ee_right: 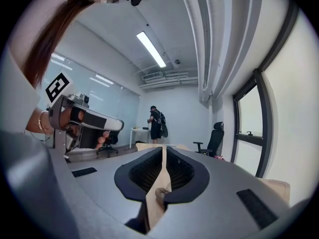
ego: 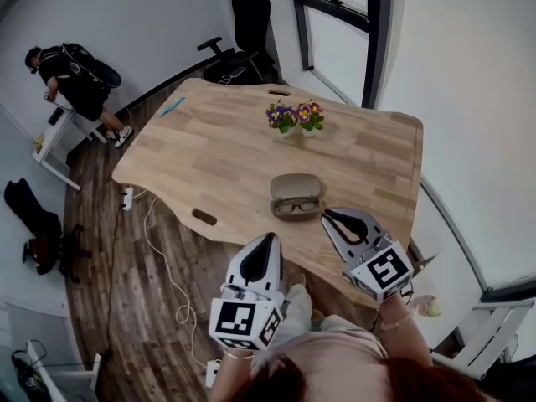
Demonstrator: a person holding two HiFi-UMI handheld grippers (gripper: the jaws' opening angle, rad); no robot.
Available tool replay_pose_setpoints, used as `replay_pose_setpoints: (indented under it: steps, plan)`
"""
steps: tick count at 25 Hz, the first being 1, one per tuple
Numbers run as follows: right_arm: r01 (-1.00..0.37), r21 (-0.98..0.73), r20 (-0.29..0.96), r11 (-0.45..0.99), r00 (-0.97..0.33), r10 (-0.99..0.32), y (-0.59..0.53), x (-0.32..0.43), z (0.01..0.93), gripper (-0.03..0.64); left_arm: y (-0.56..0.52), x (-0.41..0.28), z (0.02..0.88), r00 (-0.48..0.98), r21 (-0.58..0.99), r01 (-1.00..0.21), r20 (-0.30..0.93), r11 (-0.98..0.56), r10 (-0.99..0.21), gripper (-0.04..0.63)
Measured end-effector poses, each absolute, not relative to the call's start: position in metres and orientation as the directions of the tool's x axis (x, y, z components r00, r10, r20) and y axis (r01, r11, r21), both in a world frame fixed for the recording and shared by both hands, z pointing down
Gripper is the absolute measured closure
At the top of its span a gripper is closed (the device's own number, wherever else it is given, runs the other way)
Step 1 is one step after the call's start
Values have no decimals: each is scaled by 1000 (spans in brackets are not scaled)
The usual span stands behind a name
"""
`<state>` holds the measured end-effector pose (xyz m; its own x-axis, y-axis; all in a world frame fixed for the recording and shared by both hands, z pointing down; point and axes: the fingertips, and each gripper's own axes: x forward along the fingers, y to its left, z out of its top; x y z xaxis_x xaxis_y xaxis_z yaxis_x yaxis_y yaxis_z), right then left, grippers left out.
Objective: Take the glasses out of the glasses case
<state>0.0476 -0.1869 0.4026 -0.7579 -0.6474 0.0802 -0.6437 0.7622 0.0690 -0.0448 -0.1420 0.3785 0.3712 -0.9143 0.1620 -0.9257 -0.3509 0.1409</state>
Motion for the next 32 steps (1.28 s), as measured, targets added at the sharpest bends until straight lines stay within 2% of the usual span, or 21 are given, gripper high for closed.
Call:
replay_pose_setpoints:
  steps: [13, 32]
  plan:
    - [-634, 102, 175, 767, -747, -641, -238, 32, 427, 614, -197, -58, 390, 402, 152, -913, 178, -378, -898, 595]
    - [-515, 140, 343, 846, -776, -529, -286, -11, 484, 594, -265, -86, 401, 424, 174, -902, 180, -395, -888, 595]
